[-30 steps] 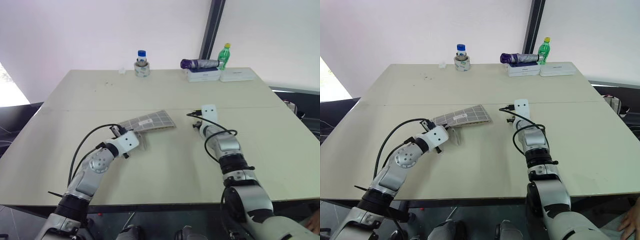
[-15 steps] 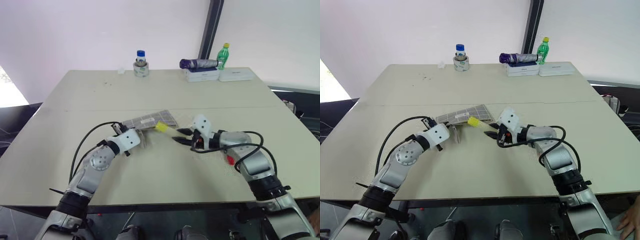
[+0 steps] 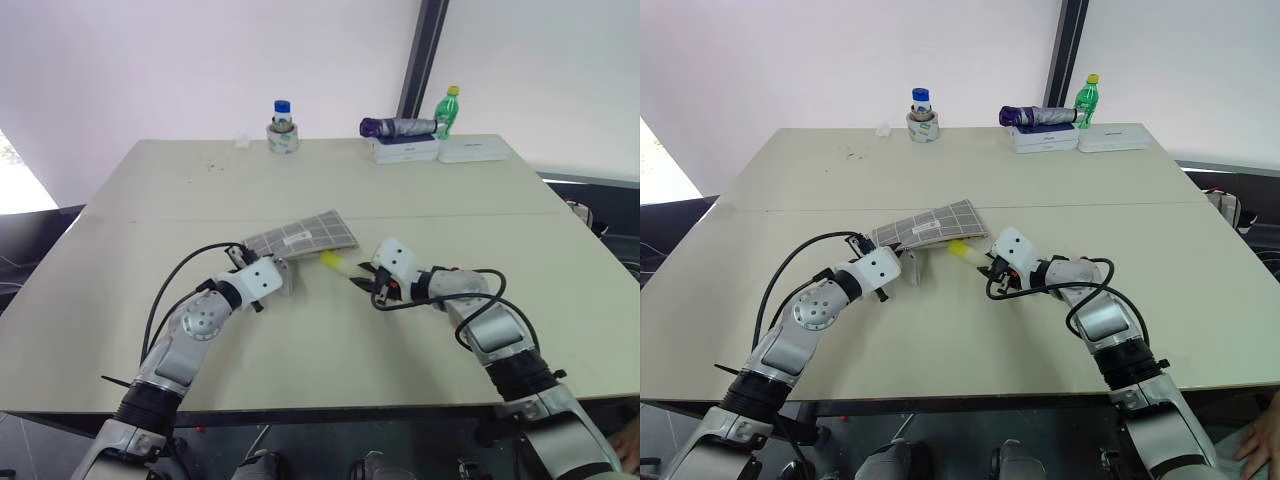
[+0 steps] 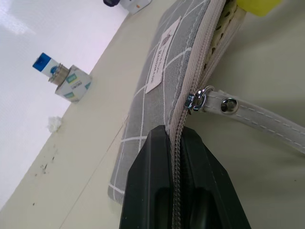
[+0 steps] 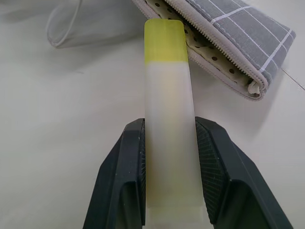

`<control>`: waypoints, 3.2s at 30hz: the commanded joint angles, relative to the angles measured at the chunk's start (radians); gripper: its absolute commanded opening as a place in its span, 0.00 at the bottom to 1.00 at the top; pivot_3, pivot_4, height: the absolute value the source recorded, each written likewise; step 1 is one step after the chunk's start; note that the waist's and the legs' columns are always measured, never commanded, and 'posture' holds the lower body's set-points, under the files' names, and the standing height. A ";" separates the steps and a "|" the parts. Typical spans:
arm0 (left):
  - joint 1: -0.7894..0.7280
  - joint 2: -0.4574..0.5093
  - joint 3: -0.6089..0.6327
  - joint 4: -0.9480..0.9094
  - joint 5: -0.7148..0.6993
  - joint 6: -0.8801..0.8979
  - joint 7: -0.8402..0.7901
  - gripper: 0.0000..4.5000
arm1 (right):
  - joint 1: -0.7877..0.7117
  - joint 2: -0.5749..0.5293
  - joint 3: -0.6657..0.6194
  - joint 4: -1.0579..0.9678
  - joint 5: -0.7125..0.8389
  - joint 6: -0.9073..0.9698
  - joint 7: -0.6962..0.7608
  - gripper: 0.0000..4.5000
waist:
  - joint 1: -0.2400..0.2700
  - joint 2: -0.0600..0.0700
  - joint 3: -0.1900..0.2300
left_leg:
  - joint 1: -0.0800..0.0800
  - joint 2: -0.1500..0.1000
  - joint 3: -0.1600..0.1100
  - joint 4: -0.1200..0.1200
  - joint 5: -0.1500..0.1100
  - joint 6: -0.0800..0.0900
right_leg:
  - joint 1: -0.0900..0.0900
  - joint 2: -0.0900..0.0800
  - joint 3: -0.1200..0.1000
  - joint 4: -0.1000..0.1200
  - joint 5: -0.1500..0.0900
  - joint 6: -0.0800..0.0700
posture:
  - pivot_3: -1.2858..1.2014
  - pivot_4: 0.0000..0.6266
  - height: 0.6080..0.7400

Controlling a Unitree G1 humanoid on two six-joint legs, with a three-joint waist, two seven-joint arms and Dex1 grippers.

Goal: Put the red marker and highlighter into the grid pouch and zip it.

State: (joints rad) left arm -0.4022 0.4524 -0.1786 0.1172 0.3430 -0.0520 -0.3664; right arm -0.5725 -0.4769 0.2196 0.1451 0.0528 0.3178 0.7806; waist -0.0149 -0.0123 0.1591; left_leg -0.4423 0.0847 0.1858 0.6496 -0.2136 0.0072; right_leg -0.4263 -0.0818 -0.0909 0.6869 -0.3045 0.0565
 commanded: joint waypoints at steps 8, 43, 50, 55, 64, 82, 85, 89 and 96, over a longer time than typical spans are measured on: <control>-0.006 0.038 -0.032 -0.028 0.033 -0.051 -0.028 0.00 | -0.081 0.023 -0.019 -0.033 0.007 0.024 0.001 0.20 | 0.001 0.000 0.000 | 0.000 0.000 0.000 0.000 0.000 0.000 | 0.000 0.000 0.000 0.000 0.000 0.000 | 0.52 0.24 0.98; -0.041 0.045 -0.052 -0.034 0.059 -0.106 -0.058 0.00 | -0.097 -0.036 0.105 -0.047 -0.158 0.021 0.002 0.20 | 0.000 0.000 0.000 | 0.000 -0.001 0.000 0.000 -0.001 0.001 | 0.000 -0.001 0.000 0.000 0.000 0.000 | 0.52 0.24 0.98; -0.058 0.047 -0.054 -0.027 0.025 -0.168 -0.078 0.00 | -0.140 -0.031 0.157 -0.038 -0.236 -0.110 0.016 0.20 | -0.004 0.000 0.000 | 0.000 0.000 0.001 0.000 0.000 0.000 | -0.001 0.001 0.000 0.000 0.000 0.000 | 0.52 0.24 0.98; -0.055 0.058 -0.080 -0.028 -0.009 -0.246 -0.140 0.00 | -0.152 -0.014 0.188 -0.036 -0.285 -0.159 0.017 0.20 | 0.001 0.000 0.000 | 0.000 0.000 0.001 0.001 0.000 0.000 | 0.000 0.000 0.000 0.000 0.000 0.000 | 0.52 0.24 0.98; -0.047 0.076 -0.066 -0.008 -0.017 -0.289 -0.164 0.00 | -0.136 -0.027 0.188 -0.005 -0.330 -0.284 0.032 0.20 | -0.001 0.000 0.000 | 0.000 0.000 0.001 0.001 0.000 0.000 | 0.000 0.000 0.000 0.000 0.000 0.000 | 0.52 0.24 0.98; -0.067 0.065 -0.037 0.011 0.014 -0.232 -0.085 0.00 | -0.087 -0.008 0.043 -0.220 -0.094 0.083 0.132 0.85 | 0.001 0.000 0.000 | 0.000 0.000 0.001 0.001 0.000 0.000 | 0.000 0.000 0.000 0.000 0.000 0.000 | 0.52 0.24 0.98; -0.070 0.069 -0.030 0.016 0.021 -0.224 -0.075 0.00 | -0.053 -0.058 0.035 -0.282 -0.055 0.135 0.183 0.85 | 0.002 0.000 0.000 | 0.000 0.000 0.001 0.001 0.000 0.000 | 0.000 0.000 0.000 0.000 0.000 0.000 | 0.52 0.24 0.98; -0.066 0.082 -0.028 0.022 0.029 -0.215 -0.061 0.00 | -0.018 -0.118 -0.004 -0.333 0.003 0.165 0.222 0.85 | 0.001 0.000 0.000 | 0.000 0.000 0.000 0.001 -0.001 0.001 | 0.000 0.000 0.000 0.000 0.000 0.000 | 0.52 0.24 0.98; -0.058 0.095 -0.024 0.033 0.046 -0.211 -0.036 0.00 | 0.072 -0.138 -0.239 -0.421 0.218 0.345 0.174 0.85 | 0.003 0.000 0.000 | 0.000 0.000 0.000 0.001 -0.003 0.005 | 0.000 0.000 0.000 0.000 0.000 0.000 | 0.52 0.24 0.98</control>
State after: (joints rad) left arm -0.4504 0.5432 -0.2208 0.1597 0.3847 -0.2586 -0.4244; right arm -0.5103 -0.6369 0.0701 -0.2466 0.2212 0.6303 1.0112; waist -0.0124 -0.0125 0.1591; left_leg -0.4426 0.0846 0.1854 0.6508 -0.2166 0.0123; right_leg -0.4262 -0.0821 -0.0910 0.6870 -0.3045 0.0564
